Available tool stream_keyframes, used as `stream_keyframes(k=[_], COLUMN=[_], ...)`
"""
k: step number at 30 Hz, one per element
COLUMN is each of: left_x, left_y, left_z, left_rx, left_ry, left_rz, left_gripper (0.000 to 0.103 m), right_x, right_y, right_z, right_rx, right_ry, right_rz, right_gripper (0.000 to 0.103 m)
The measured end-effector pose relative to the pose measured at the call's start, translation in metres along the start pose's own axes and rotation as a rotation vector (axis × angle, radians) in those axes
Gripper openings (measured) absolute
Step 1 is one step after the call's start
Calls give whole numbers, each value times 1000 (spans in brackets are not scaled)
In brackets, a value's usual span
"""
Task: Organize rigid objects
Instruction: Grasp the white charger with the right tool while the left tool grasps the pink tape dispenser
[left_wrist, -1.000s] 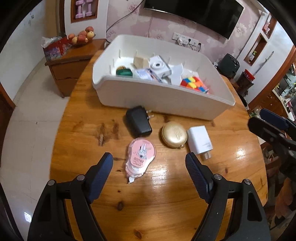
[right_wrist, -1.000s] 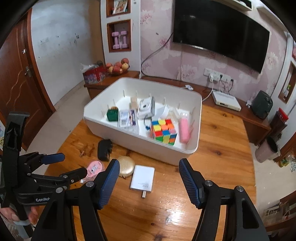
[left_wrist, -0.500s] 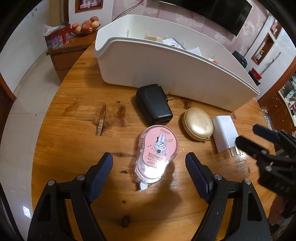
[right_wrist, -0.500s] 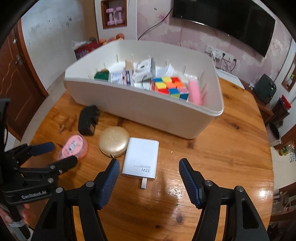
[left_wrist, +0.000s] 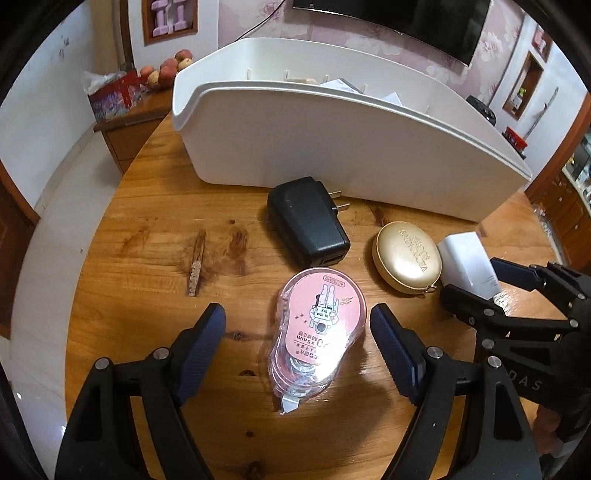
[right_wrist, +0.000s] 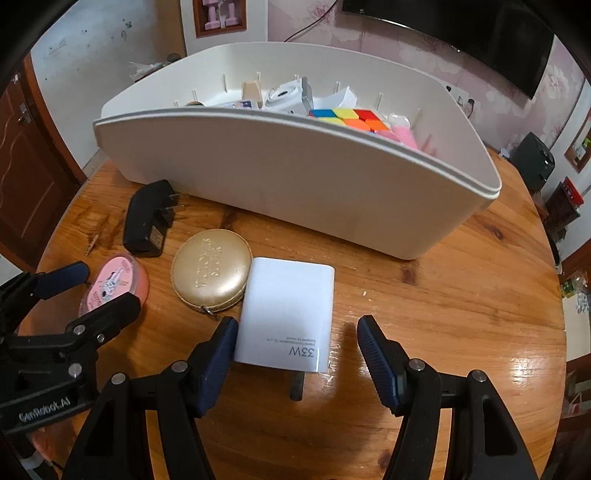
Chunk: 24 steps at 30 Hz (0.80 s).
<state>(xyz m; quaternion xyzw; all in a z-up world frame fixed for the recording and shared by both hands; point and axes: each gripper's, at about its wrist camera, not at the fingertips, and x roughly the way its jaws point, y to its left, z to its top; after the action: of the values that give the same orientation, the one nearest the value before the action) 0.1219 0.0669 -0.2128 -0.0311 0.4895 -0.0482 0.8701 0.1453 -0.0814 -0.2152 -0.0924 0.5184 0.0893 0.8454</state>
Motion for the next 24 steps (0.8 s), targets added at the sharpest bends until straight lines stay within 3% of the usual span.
stream_keyframes(k=[7, 9, 12, 13, 24], left_x=[3, 2, 0, -1, -9], left_y=[-15, -16, -16, -16, -22], left_z=[-6, -7, -6, -6, -13], left_rx=[76, 79, 83, 86, 62], left_ry=[-10, -8, -6, -6, 30], left_rz=[75, 75, 68, 63, 49], left_gripper=[80, 77, 63, 54, 53], right_x=[3, 1, -1, -1, -15], right_y=[-7, -4, -3, -4, -7], right_z=[-3, -5, -6, -6, -23], right_rx=[43, 34, 31, 36, 44], right_ry=[-7, -13, -12, -12, -4], right_rz=[39, 44, 48, 52, 58], right_gripper=[60, 52, 48, 48, 47])
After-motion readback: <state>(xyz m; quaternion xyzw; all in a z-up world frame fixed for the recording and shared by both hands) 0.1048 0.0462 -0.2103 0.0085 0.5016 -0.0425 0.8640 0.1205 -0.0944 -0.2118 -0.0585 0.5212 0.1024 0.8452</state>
